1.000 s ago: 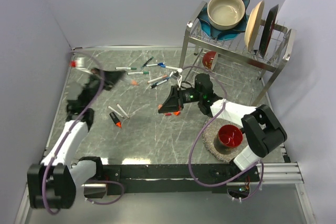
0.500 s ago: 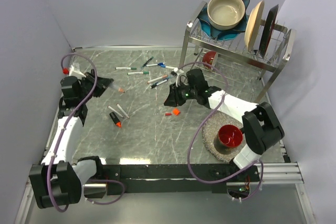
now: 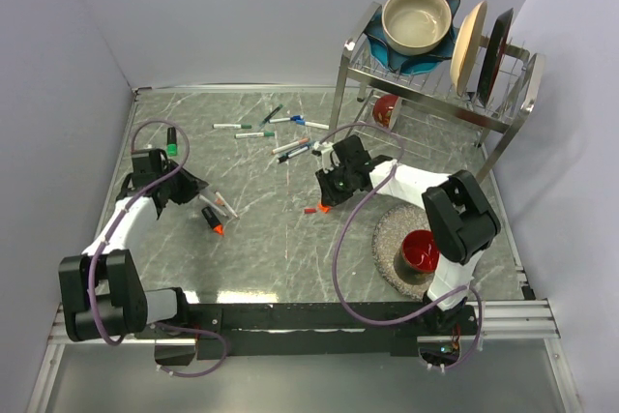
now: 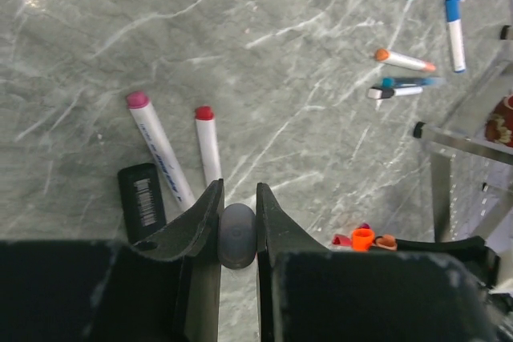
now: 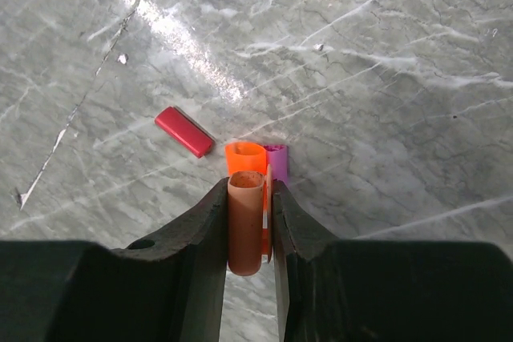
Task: Open the pen caps
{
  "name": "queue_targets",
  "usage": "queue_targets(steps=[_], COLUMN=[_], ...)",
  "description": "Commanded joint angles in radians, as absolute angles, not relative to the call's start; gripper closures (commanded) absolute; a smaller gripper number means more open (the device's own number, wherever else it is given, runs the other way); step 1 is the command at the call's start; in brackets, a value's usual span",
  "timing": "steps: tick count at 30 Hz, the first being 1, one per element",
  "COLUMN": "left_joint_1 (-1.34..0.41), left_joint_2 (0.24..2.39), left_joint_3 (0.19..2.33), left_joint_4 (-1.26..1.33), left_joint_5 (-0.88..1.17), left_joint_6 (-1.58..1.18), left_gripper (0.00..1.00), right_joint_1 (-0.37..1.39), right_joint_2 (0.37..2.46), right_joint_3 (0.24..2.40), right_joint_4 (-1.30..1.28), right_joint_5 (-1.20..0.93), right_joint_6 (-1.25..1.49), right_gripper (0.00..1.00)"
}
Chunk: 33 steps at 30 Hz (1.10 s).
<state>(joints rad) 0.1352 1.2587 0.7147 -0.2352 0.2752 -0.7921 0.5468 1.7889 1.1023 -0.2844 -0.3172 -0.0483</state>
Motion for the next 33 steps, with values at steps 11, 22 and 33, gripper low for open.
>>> queue_targets(steps=[11,22,33], left_joint_1=[0.138,0.138,0.138], left_joint_2=[1.318,1.33,1.371], left_joint_3=[0.716,0.719,0.75], left_joint_4=[-0.227,-0.227,-0.276], left_joint_5=[0.259,0.267,0.222], left_joint_6=[-0.723,-0.712,-0.703], left_gripper=[0.99,0.99,0.99], right_joint_1=[0.543,0.542,0.525], right_joint_2=[1.836,1.864,1.826], right_joint_3=[1.196,1.219,1.227], right_joint_4=[-0.337,-0.368,-0.379], right_joint_5=[-0.308,-0.325,-0.341], right_joint_6=[-0.087,-0.091,-0.118], right_gripper=[0.71,0.56,0.43])
